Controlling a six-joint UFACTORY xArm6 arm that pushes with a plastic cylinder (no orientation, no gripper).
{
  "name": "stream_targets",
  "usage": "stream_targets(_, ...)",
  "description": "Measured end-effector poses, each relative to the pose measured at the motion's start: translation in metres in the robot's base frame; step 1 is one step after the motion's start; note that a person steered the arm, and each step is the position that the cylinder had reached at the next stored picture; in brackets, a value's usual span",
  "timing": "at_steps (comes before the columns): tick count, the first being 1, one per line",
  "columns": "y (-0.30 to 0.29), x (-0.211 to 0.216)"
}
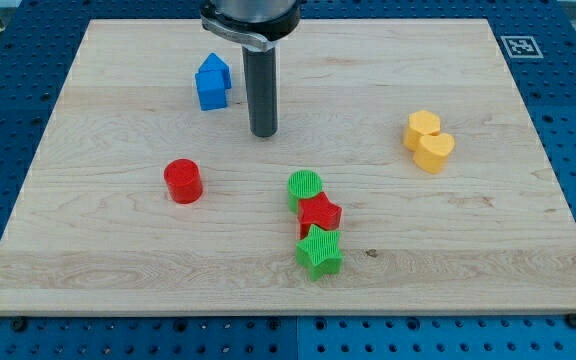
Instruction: Move your arm to the center of the board
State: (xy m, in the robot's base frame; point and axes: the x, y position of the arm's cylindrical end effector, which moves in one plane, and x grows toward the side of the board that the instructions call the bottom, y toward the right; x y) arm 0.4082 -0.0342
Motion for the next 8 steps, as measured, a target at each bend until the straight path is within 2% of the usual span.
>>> stream_targets(6, 0.003, 0.000)
stream_targets(7, 0.028, 0.003)
stream_targets(8, 0.075, 0.029)
